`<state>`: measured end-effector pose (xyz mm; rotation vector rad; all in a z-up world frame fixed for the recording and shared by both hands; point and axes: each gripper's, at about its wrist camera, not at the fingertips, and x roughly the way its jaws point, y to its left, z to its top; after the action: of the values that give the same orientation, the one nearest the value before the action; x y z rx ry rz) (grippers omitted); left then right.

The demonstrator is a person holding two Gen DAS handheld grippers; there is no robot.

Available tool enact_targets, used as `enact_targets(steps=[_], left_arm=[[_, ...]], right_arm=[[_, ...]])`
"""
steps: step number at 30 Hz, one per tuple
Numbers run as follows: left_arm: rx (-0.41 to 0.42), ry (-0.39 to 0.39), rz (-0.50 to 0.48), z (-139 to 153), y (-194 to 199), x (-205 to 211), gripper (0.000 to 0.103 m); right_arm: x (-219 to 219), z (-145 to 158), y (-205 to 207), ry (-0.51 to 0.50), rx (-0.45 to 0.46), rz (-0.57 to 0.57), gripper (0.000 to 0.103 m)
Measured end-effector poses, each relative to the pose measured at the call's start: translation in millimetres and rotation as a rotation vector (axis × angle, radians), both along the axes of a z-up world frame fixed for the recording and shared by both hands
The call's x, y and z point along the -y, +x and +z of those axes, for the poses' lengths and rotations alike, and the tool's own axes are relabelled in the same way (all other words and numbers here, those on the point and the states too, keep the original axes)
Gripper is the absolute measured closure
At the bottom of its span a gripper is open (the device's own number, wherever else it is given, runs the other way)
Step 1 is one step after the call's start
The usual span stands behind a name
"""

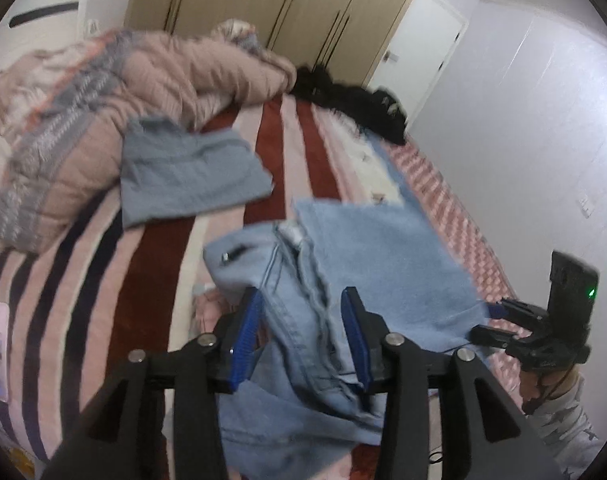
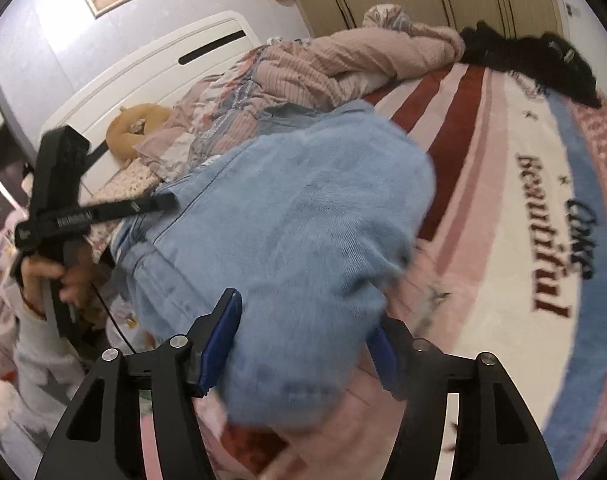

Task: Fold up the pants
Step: 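Carry the folded pants with both grippers toward the clothes pile, then lower the folded pants onto the clothes pile and open both grippers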

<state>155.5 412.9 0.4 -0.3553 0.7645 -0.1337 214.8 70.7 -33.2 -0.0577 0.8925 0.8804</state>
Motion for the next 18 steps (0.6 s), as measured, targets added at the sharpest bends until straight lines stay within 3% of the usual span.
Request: enact_targets(steps=[5, 9, 11, 14, 18], left_arm=[[0.057, -0.002, -0.064, 17, -2, 21, 0.066], [-0.018, -0.016, -0.101, -9, 6, 34, 0.066], [-0.058, -0.015, -0.101, -28, 4, 34, 0.066], [-0.088, -0.033, -0.101, -49, -5, 31, 0.066], [-0.103, -0.063, -0.113, -67, -16, 28, 0.066]], right_arm=[[15, 32, -15, -0.006, 0.175, -0.022, 0.046], [-2, 26, -16, 0.031, 0.111, 0.056, 0.046], [-9, 12, -22, -0.001, 0.110, 0.082, 0.044], [-13, -5, -31, -0.041, 0.134, 0.103, 0.044], [-7, -27, -39, -0.024, 0.078, 0.119, 0.043]])
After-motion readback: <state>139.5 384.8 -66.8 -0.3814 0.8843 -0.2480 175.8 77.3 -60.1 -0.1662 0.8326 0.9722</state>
